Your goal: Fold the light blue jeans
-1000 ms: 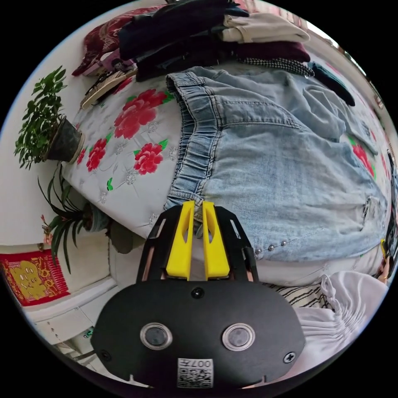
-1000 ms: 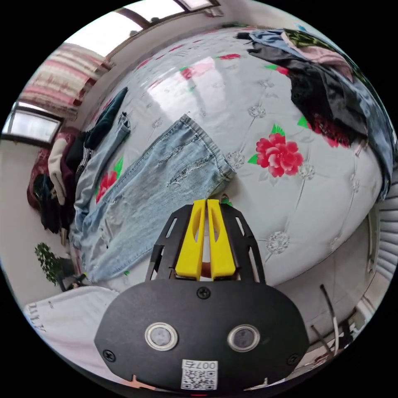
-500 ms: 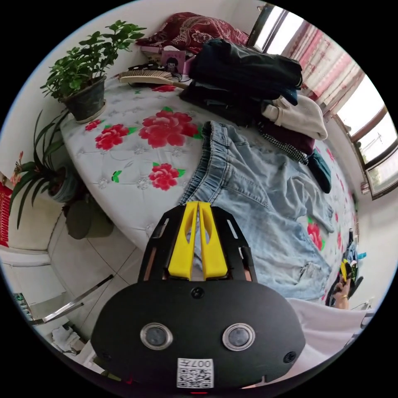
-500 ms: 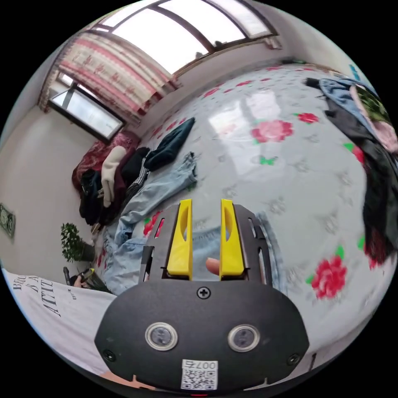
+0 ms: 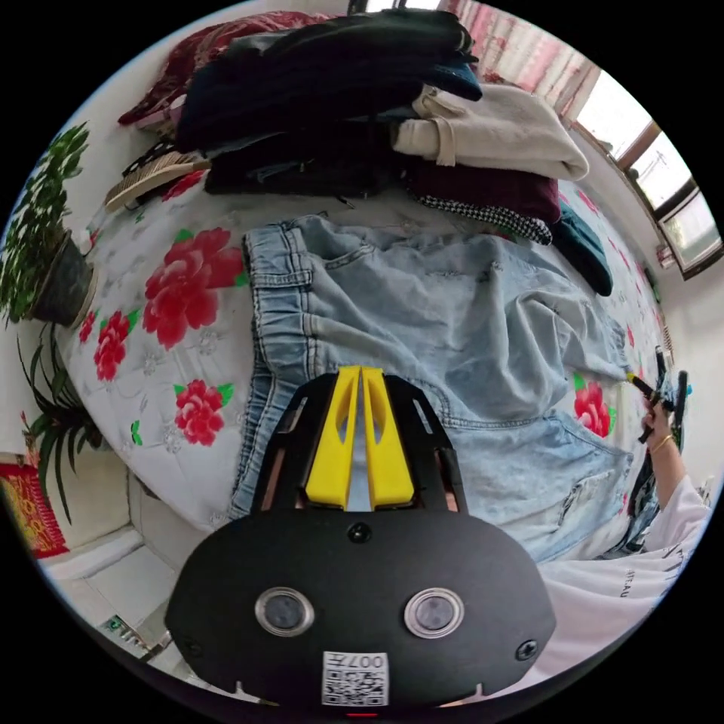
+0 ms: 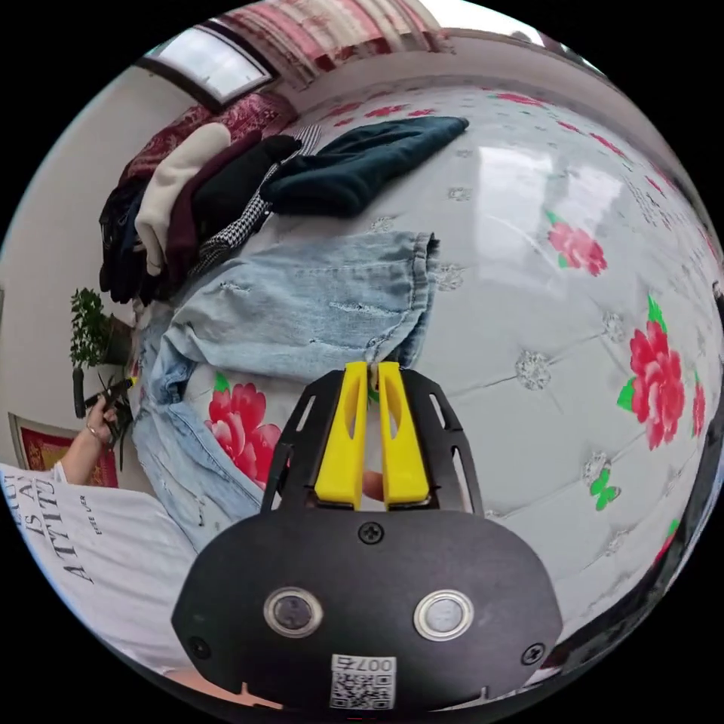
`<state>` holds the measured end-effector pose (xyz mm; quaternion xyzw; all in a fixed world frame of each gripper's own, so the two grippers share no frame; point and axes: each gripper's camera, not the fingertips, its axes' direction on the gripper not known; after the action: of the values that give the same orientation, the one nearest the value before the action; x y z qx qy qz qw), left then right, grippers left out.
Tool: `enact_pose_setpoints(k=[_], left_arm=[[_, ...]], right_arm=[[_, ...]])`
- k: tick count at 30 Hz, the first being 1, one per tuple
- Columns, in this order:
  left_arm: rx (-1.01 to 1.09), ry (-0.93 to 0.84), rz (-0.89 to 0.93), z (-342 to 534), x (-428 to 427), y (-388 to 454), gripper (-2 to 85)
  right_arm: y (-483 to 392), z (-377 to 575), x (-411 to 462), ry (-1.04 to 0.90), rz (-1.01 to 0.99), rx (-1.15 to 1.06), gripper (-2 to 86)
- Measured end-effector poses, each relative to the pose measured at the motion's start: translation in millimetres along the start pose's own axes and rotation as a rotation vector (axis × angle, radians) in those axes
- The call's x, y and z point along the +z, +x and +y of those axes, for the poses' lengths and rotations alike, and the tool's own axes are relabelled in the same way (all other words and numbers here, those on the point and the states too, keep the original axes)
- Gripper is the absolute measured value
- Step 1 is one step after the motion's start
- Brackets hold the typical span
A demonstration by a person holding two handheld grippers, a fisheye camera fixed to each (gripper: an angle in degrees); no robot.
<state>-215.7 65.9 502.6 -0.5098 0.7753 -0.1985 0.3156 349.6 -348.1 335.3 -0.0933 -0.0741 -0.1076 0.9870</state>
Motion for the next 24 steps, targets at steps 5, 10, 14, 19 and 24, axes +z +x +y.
enact_pose_setpoints(k=[5, 10, 14, 19, 24], left_arm=[[0.118, -0.1, -0.05, -27.1, 24.8, 10.7, -1.0], [0.19, -0.118, -0.082, -43.9, 17.6, 23.0, -1.0], [0.24, -0.026, -0.062, -43.5, -25.8, 16.9, -1.0], [0.297, 0.103, 0.018, -71.4, -61.5, 9.7, -0.8], [0.407, 0.081, 0.033, -136.8, -46.0, 44.1, 1.9]], right_arm=[[18.7, 10.1, -86.1, 0.14, 0.242, 0.019, 0.4], [76.0, 47.2, -48.6, -0.128, 0.232, 0.319, 1.3], [62.7, 78.2, -78.4, 0.14, 0.139, 0.389, 2.2], [21.3, 53.5, -57.1, 0.136, 0.007, 0.239, 3.4], [-18.9, -10.1, -16.0, 0.085, -0.076, 0.105, 4.4]])
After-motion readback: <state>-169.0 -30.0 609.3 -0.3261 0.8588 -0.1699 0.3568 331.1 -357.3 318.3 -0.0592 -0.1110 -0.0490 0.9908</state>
